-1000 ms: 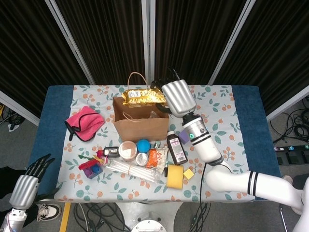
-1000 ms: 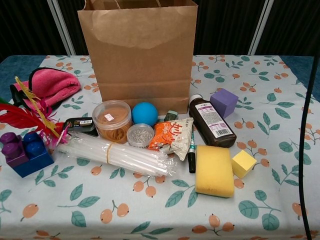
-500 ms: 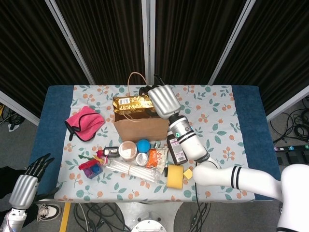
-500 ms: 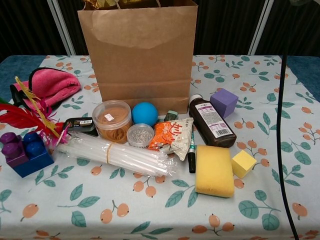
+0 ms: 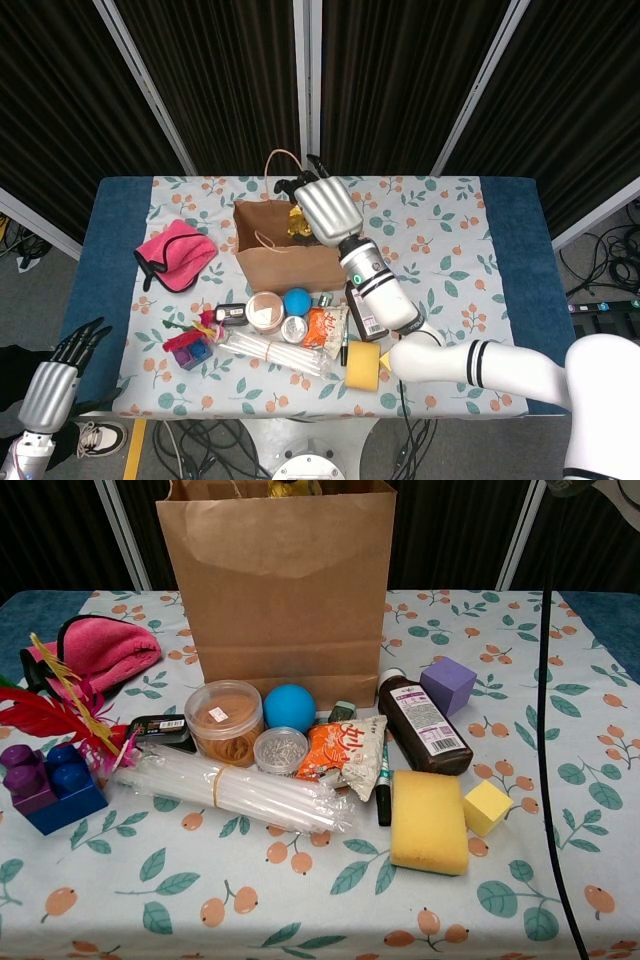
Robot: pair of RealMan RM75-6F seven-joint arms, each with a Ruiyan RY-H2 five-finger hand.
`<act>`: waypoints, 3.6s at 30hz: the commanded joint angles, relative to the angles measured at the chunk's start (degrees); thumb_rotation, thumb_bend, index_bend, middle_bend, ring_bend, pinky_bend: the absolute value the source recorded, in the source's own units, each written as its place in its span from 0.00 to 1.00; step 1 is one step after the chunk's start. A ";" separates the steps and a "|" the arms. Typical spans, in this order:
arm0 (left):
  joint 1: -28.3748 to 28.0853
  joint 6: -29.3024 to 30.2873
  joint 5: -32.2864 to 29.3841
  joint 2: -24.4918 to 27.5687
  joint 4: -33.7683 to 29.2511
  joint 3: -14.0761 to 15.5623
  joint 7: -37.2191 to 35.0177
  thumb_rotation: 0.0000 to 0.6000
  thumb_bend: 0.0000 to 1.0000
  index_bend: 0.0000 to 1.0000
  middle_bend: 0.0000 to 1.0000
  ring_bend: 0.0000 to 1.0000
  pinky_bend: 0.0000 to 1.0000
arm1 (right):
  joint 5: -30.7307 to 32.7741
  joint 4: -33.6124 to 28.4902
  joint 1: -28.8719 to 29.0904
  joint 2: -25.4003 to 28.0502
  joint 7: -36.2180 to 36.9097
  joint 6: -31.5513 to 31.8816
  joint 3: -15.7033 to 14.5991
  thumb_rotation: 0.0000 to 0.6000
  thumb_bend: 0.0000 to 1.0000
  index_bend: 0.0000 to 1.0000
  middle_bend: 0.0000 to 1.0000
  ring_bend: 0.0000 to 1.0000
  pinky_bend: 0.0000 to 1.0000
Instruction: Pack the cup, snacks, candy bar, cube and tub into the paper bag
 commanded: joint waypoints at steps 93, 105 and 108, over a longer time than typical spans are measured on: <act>-0.26 -0.12 0.24 -0.89 1.60 0.05 1.54 1.00 0.16 0.18 0.18 0.13 0.20 | -29.51 26.03 -20.27 -5.95 24.13 -11.69 -19.42 1.00 0.04 0.16 0.27 0.06 0.00; -0.21 0.05 0.00 -0.91 1.47 -0.20 1.47 1.00 0.16 0.18 0.18 0.12 0.20 | -26.89 24.64 -20.11 -5.43 19.50 -12.67 -19.30 1.00 0.06 0.15 0.27 0.05 0.00; -0.15 0.05 -0.15 -0.90 1.55 -0.24 1.33 1.00 0.16 0.18 0.18 0.13 0.20 | -26.99 24.98 -20.22 -6.11 19.18 -11.53 -19.04 1.00 0.10 0.18 0.31 0.09 0.00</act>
